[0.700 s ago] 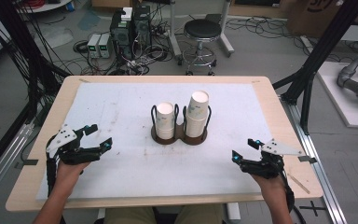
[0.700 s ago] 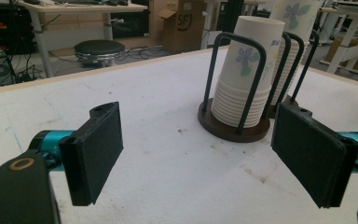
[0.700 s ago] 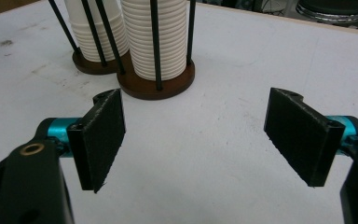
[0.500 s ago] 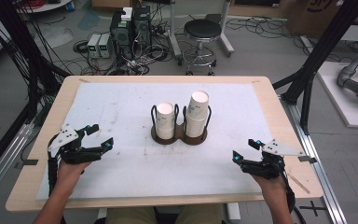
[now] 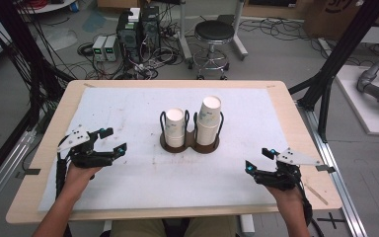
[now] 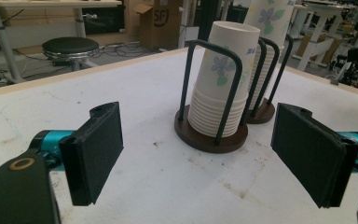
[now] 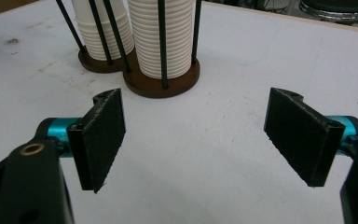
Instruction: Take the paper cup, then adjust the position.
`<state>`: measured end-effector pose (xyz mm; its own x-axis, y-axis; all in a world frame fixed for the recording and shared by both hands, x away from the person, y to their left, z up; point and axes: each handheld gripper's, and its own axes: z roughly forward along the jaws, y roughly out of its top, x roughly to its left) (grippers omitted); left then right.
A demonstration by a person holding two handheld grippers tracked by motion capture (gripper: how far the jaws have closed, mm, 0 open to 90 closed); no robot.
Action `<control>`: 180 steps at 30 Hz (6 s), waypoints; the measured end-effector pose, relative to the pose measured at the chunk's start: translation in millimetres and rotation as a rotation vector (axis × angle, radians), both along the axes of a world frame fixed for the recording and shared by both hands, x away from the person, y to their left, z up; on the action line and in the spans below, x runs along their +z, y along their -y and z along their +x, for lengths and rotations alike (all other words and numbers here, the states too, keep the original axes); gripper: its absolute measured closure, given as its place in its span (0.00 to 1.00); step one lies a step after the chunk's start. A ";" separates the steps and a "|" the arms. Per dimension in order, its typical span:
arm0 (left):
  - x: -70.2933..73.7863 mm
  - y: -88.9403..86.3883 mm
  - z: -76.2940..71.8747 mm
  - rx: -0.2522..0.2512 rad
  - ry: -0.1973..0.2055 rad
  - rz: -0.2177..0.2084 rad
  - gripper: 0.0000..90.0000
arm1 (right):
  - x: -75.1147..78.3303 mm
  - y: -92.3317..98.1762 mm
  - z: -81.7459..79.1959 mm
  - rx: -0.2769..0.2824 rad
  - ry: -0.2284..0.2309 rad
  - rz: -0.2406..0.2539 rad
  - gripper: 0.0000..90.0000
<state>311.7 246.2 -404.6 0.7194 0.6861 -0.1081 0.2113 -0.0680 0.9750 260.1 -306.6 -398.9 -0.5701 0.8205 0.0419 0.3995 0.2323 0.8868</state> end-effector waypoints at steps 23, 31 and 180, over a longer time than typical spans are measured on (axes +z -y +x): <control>60.1 60.1 57.5 -0.173 0.001 0.044 0.18 | 1.0 -4.7 3.9 0.021 -0.019 -0.002 0.23; 69.1 81.8 72.7 -0.203 -0.009 0.070 0.18 | 1.2 -4.4 3.1 0.025 -0.019 0.003 0.23; 52.7 129.5 -6.3 -0.482 -0.032 0.066 0.41 | 11.7 -147.5 36.7 0.612 0.000 0.040 0.22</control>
<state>305.4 116.7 -351.9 0.9541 0.2814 -0.1030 0.1706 -0.2274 0.9588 296.8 -159.1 -387.2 -0.9372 0.3424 0.0661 0.2044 0.3860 0.8996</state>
